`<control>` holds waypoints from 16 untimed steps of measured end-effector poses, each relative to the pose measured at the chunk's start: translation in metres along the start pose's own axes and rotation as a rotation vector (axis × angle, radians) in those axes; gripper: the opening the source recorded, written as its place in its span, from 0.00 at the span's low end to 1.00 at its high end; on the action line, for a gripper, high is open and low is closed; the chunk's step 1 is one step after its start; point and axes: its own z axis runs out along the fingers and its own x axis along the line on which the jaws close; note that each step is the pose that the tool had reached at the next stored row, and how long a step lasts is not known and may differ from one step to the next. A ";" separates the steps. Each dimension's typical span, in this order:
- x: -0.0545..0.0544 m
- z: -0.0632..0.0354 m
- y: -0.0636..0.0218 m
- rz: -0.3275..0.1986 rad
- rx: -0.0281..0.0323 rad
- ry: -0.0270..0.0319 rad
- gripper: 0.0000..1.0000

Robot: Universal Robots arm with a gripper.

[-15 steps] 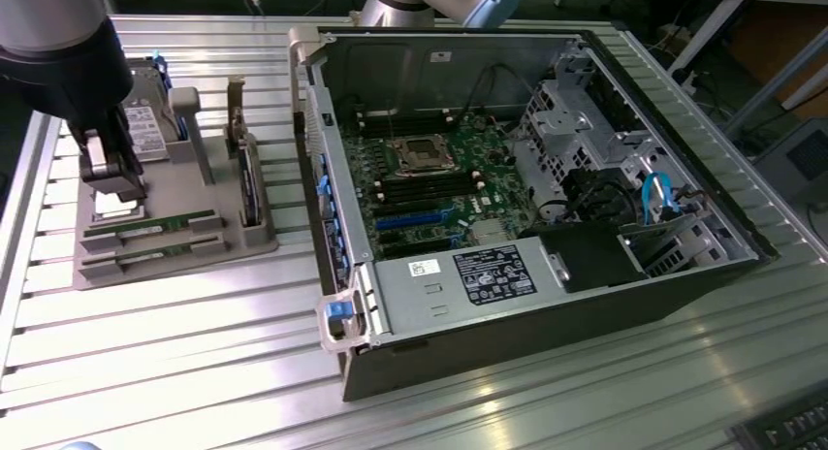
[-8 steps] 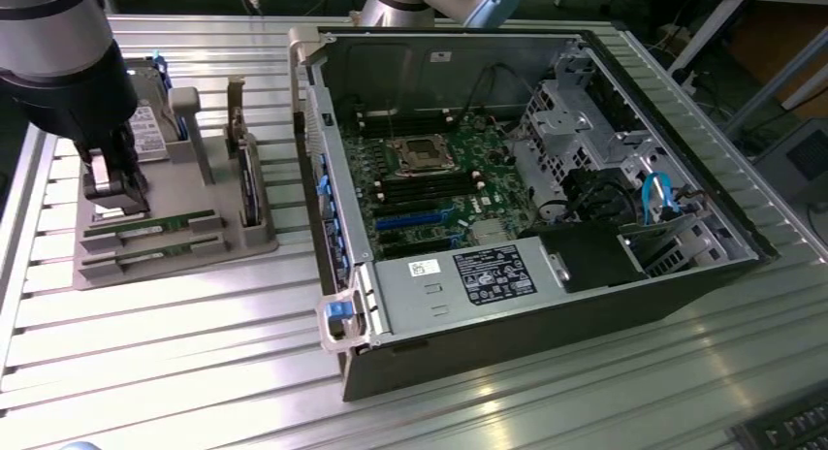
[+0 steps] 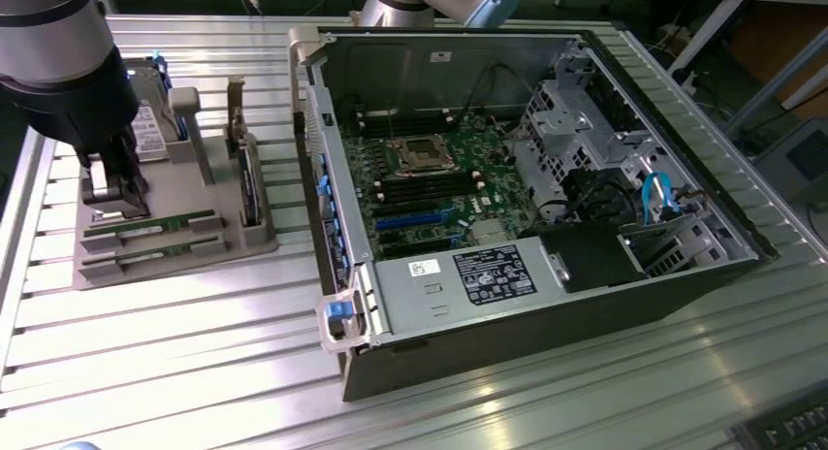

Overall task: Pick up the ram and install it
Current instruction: 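Pick up the ram and move it above insertion slot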

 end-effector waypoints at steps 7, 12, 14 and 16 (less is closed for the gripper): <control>0.011 0.0140 0.0008 0.001 -0.0001 0.0001 0.37; 0.015 0.0247 0.0009 0.002 -0.0001 0.0001 0.37; 0.016 0.0306 0.0009 0.002 -0.0001 0.0000 0.37; 0.018 0.0349 0.0010 0.003 -0.0001 0.0001 0.37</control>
